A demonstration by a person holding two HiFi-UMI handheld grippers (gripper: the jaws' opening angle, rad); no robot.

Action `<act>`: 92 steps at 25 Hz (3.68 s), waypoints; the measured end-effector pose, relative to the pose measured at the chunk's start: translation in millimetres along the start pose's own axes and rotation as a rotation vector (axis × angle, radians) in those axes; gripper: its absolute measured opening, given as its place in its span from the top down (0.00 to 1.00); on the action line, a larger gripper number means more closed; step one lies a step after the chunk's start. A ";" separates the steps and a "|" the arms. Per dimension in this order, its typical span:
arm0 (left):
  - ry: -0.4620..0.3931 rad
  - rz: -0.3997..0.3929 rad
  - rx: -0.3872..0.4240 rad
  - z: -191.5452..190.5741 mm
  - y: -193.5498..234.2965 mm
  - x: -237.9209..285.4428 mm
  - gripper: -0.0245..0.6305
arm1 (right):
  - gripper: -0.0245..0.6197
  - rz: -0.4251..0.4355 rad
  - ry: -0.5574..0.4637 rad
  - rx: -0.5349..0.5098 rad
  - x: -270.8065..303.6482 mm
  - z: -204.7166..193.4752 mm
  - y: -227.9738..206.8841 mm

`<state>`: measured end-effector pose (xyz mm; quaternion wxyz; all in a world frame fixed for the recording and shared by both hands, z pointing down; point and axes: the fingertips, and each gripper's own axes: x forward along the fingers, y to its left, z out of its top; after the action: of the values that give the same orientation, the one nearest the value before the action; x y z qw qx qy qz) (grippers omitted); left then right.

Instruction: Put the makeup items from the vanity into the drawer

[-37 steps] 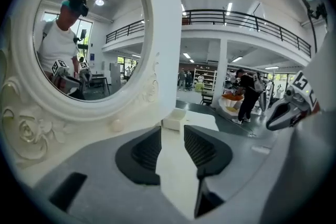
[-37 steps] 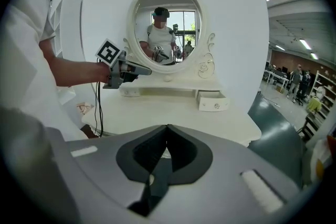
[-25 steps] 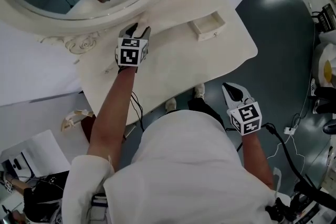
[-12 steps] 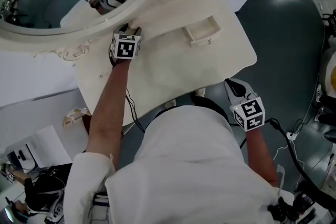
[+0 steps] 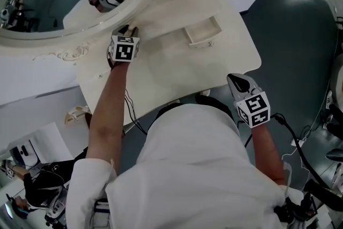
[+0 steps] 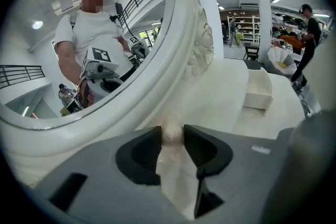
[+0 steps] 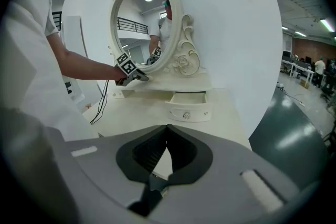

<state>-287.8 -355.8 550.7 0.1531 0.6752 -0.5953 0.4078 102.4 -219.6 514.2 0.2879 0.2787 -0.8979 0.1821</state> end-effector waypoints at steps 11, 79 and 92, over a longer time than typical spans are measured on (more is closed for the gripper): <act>-0.063 -0.043 0.018 36.1 -47.4 -16.5 0.76 | 0.96 0.052 -0.006 -0.018 4.7 -1.6 -28.0; 0.039 -0.487 0.220 106.5 -284.7 49.9 0.70 | 0.96 0.025 0.015 0.069 -16.8 -36.4 -76.7; -0.036 -0.515 0.232 106.1 -278.8 20.2 0.64 | 0.96 0.044 0.014 0.041 -3.0 -31.0 -52.8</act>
<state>9.4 -374.9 577.4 0.1630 0.8244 -0.3561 0.4087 149.3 -244.3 544.9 0.2841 0.2636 -0.8979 0.2088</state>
